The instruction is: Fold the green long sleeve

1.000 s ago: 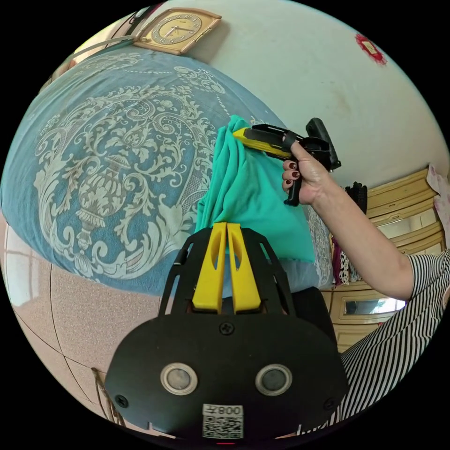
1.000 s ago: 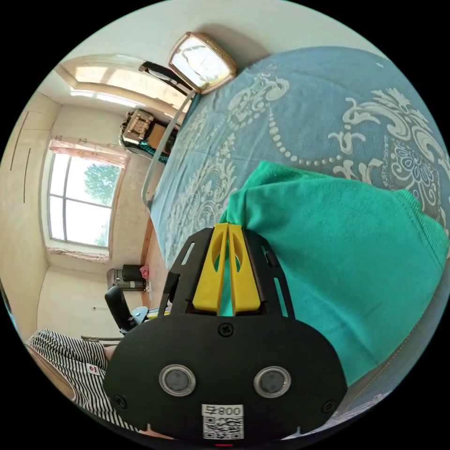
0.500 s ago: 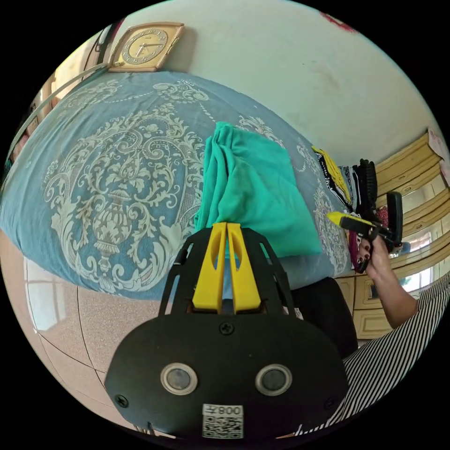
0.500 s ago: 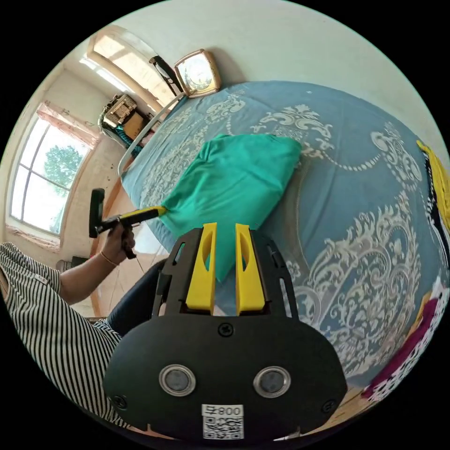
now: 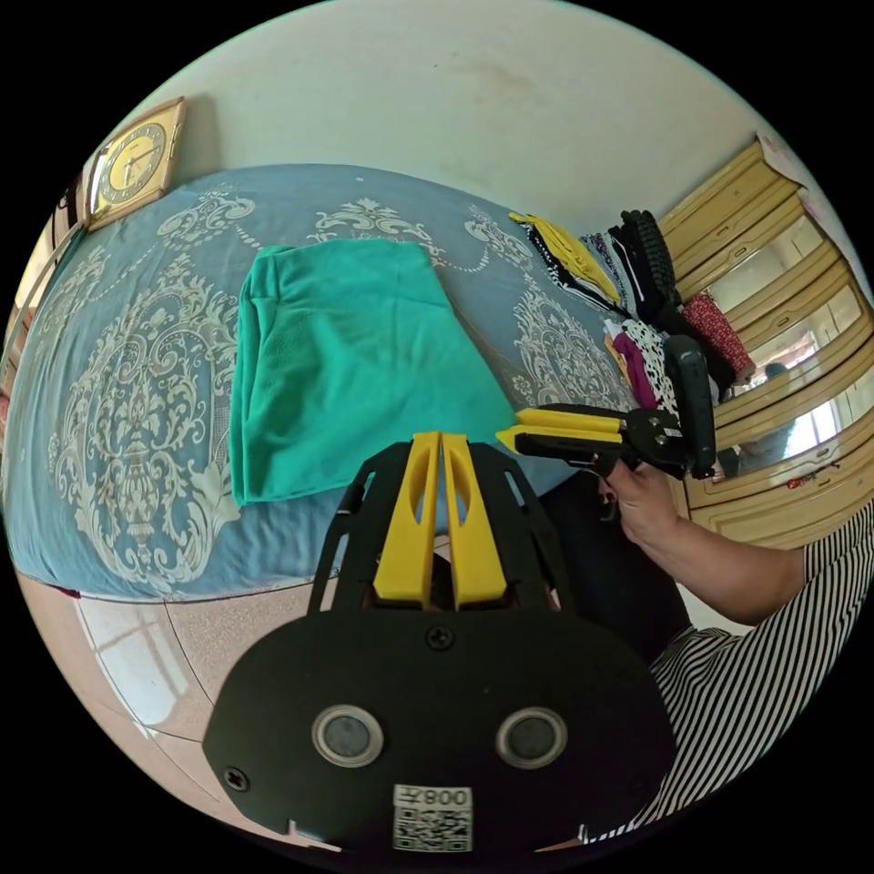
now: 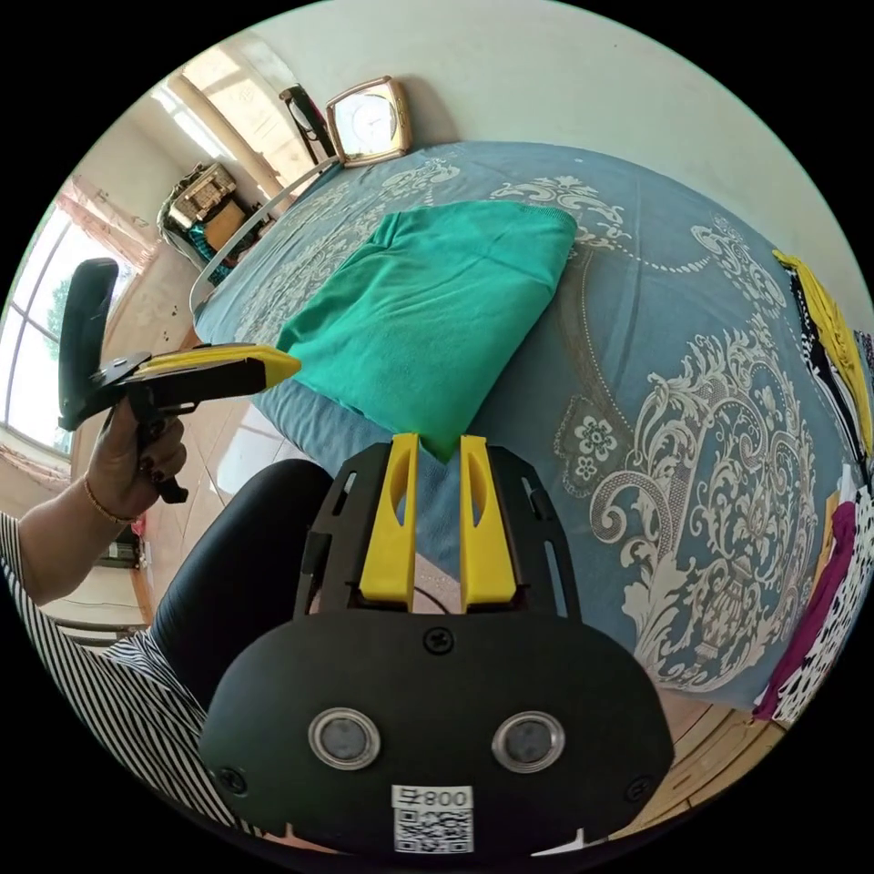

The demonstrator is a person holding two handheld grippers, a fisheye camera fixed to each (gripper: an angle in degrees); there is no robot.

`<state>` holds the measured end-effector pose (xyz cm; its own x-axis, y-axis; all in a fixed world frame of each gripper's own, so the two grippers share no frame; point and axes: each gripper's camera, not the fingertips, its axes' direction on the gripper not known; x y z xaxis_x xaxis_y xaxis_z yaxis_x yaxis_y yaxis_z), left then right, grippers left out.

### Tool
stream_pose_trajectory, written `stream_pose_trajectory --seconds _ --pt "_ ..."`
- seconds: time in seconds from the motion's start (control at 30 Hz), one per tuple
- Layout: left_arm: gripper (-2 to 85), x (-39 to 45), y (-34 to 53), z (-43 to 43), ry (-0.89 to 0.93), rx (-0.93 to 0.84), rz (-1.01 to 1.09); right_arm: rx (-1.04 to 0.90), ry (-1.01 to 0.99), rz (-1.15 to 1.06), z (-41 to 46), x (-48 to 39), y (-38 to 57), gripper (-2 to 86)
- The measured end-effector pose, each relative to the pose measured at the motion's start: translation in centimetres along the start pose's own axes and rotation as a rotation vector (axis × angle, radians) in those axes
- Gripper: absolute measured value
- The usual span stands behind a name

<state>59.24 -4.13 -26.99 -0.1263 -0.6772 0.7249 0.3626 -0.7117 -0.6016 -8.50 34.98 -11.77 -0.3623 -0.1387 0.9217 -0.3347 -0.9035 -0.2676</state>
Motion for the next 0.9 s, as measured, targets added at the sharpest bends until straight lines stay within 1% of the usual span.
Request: stream_pose_trajectory --seconds 0.1,0.3,0.37,0.43,0.47,0.57,0.67,0.83,0.9 --pt "0.2 1.1 -1.4 -1.3 -0.024 -0.017 0.004 -0.016 0.038 -0.023 -1.4 -1.4 -0.7 5.4" --pt "0.2 3.3 -5.8 -2.5 -0.071 -0.027 0.036 -0.032 0.231 -0.244 -4.7 -7.0 -0.6 2.6" --pt "0.2 3.1 -7.4 -1.5 -0.118 -0.073 0.013 -0.085 0.313 -0.329 -3.8 -8.6 -0.3 2.3" --pt "0.2 2.7 -8.3 0.0 -0.178 -0.146 0.017 -0.126 0.339 -0.363 -3.0 -9.0 0.0 2.2" --pt "0.2 2.5 -8.5 0.6 -0.166 -0.169 0.024 -0.139 0.329 -0.366 -2.8 -9.0 0.2 2.2" --pt "0.2 2.4 -9.1 -0.2 -0.103 -0.148 -0.01 -0.147 0.282 -0.361 -3.9 -8.5 0.5 1.9" --pt "0.2 3.2 -9.5 -1.6 -0.095 -0.136 -0.026 -0.144 0.204 -0.311 -6.0 -7.5 0.7 1.5" --pt "0.2 4.4 -9.4 -5.6 -0.204 -0.054 -0.015 0.005 0.032 -0.229 -11.0 -6.1 0.4 0.4" --pt "0.2 3.9 -9.3 -6.0 -0.24 -0.061 -0.044 0.034 -0.007 -0.204 -11.2 -5.7 -0.4 0.3"
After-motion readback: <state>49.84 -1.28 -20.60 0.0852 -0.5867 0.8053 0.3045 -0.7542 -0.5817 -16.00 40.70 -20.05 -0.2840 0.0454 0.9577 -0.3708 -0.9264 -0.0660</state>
